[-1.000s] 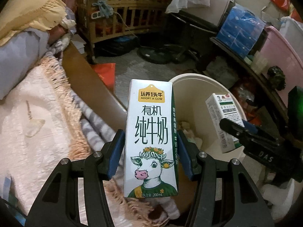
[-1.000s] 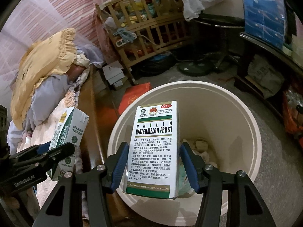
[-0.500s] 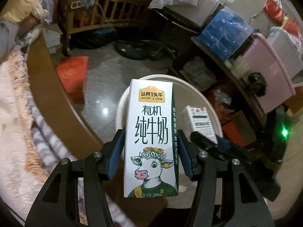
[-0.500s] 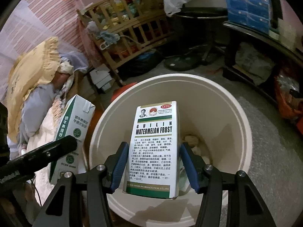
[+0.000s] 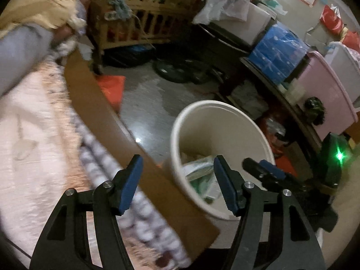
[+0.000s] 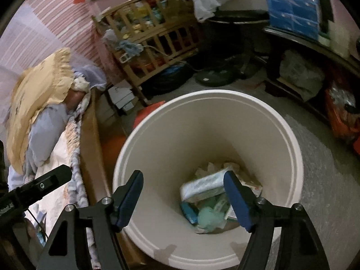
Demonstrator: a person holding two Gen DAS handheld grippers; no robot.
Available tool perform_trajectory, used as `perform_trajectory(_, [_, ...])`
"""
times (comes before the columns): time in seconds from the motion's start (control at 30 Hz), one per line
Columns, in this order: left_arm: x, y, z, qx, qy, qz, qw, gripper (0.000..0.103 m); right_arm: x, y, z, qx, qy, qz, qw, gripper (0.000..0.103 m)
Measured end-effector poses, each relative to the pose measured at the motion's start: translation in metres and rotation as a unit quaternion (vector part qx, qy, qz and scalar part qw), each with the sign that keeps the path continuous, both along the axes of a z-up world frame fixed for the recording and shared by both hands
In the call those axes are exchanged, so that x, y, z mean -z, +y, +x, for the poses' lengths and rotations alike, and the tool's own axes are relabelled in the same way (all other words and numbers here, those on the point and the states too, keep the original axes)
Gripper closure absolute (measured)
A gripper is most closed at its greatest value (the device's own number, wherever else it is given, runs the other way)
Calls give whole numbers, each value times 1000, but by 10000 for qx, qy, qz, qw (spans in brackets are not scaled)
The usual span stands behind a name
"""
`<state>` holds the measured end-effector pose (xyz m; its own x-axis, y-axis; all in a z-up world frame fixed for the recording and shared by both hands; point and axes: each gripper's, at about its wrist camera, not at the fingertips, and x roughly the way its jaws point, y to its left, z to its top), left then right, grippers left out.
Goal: Collect trash
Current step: 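Move both tools back over the remaining trash on the bed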
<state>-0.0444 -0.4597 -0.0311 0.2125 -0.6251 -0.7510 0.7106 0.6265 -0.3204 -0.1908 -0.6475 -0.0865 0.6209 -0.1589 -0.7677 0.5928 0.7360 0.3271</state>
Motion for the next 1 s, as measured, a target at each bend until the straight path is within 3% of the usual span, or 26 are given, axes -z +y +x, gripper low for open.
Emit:
perform_trajectory(0.6, [-10, 127, -4, -1101, -937, 518, 9881, 39, -29, 113, 46, -1166, -111, -653, 9910, 32])
perform_trajectory(1.0, [-7, 222, 2, -1724, -887, 845, 9774, 39, -25, 194, 86, -2077, -29, -510, 9769, 32])
